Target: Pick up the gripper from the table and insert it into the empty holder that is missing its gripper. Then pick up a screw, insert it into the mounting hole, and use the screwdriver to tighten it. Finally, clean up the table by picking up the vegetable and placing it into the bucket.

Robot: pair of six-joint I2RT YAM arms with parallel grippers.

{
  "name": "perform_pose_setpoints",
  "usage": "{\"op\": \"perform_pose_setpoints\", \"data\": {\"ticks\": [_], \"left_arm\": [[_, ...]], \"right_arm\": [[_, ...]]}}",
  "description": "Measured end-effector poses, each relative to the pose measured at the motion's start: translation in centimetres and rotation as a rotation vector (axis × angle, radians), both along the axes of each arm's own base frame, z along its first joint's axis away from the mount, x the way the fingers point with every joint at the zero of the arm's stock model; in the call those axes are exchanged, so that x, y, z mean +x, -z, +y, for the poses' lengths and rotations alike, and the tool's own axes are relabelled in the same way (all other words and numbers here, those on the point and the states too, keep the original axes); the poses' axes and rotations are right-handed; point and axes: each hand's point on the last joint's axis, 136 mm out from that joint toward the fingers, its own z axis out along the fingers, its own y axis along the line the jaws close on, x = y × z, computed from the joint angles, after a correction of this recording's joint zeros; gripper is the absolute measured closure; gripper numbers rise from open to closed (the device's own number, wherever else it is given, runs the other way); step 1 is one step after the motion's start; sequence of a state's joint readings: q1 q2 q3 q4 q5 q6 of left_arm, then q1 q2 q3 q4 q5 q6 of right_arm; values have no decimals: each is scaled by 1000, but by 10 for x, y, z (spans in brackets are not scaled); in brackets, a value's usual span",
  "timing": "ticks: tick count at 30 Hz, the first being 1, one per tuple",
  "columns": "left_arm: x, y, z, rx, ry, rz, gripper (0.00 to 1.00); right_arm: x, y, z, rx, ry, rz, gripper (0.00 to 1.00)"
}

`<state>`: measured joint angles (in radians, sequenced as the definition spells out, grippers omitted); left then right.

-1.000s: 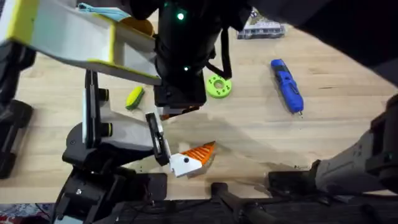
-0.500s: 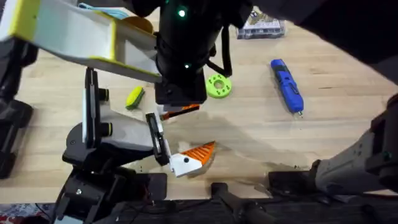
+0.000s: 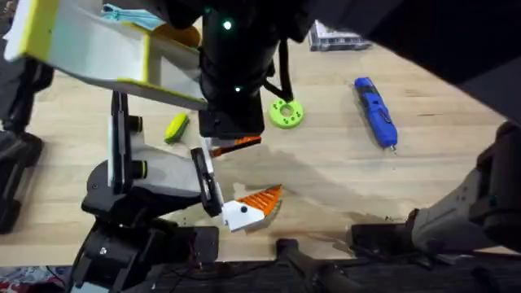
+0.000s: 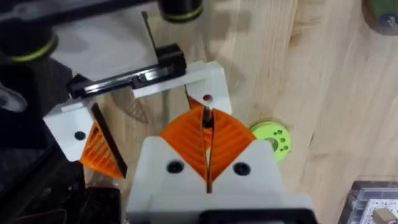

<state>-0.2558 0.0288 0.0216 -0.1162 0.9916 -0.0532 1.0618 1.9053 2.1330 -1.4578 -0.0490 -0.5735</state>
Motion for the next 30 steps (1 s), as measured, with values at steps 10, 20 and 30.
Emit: {"op": "perform_pose_setpoints", "data": {"ticks": [10, 20, 30], "left_arm": [[0, 0, 0, 0, 0, 0, 9], [0, 0, 0, 0, 0, 0, 9], [0, 0, 0, 0, 0, 0, 9]], "right_arm": [[1, 1, 1, -1, 0, 0, 991], [0, 1, 0, -6, 0, 3, 991], [2, 14, 3, -36, 0, 21, 991]]}}
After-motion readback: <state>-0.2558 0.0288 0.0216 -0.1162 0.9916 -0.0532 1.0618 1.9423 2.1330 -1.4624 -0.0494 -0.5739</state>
